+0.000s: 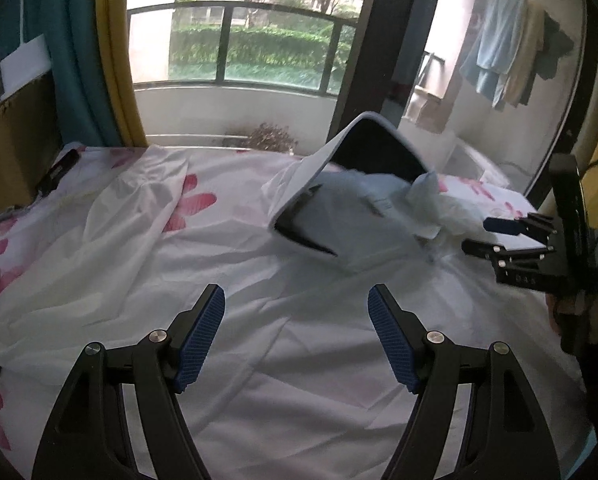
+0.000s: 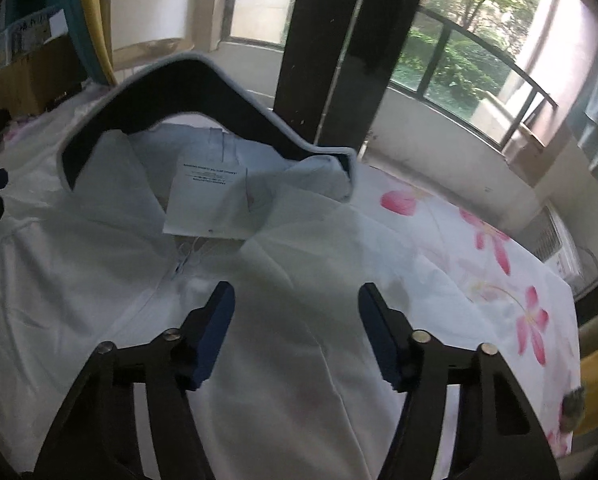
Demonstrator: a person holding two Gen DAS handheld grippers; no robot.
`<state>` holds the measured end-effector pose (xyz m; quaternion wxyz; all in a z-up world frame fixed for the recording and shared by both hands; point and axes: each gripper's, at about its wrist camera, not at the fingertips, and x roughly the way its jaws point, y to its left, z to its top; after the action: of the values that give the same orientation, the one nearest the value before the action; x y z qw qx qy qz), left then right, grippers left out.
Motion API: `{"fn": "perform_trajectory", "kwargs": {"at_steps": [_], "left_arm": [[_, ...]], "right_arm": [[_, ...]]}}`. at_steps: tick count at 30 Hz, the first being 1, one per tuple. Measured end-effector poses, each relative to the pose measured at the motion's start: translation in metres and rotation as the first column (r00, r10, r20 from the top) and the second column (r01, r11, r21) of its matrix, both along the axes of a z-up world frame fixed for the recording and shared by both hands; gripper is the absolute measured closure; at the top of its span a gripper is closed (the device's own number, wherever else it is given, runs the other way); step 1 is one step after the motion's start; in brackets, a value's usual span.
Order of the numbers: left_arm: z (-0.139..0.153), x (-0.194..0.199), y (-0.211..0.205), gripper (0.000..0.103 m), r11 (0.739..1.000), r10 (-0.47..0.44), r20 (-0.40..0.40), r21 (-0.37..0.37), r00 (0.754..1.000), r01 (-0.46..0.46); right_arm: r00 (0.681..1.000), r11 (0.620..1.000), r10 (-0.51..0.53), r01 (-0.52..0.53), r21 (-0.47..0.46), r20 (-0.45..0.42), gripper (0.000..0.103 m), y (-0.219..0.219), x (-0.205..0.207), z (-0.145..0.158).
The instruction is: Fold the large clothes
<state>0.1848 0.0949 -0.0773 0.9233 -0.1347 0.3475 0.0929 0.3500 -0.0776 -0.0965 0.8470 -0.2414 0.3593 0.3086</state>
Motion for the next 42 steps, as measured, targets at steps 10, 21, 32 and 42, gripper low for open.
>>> {"fn": "perform_trajectory", "kwargs": {"at_steps": [10,21,32,42], "left_arm": [[0.003,-0.002,-0.004,0.026,1.0,-0.024,0.006,-0.013,1.0,0.024],[0.045,-0.037,-0.006,0.026,0.999,-0.038,0.113,0.004,0.993,0.038],[0.062,-0.088,0.022,0.026,1.0,0.003,0.165,0.009,0.986,-0.004],[0.052,-0.107,0.049,0.026,0.999,0.05,0.137,-0.002,0.989,-0.05]], "right_arm": [[0.999,0.998,-0.035,0.033,0.053,0.04,0.101,-0.011,0.009,0.017],[0.985,0.988,-0.041,0.014,0.157,0.168,0.101,-0.014,-0.062,0.099],[0.985,0.972,0.083,-0.113,0.207,0.148,0.101,0.052,-0.13,0.11],[0.982,0.964,0.18,-0.188,0.19,0.059,0.101,0.113,-0.154,0.08]]}}
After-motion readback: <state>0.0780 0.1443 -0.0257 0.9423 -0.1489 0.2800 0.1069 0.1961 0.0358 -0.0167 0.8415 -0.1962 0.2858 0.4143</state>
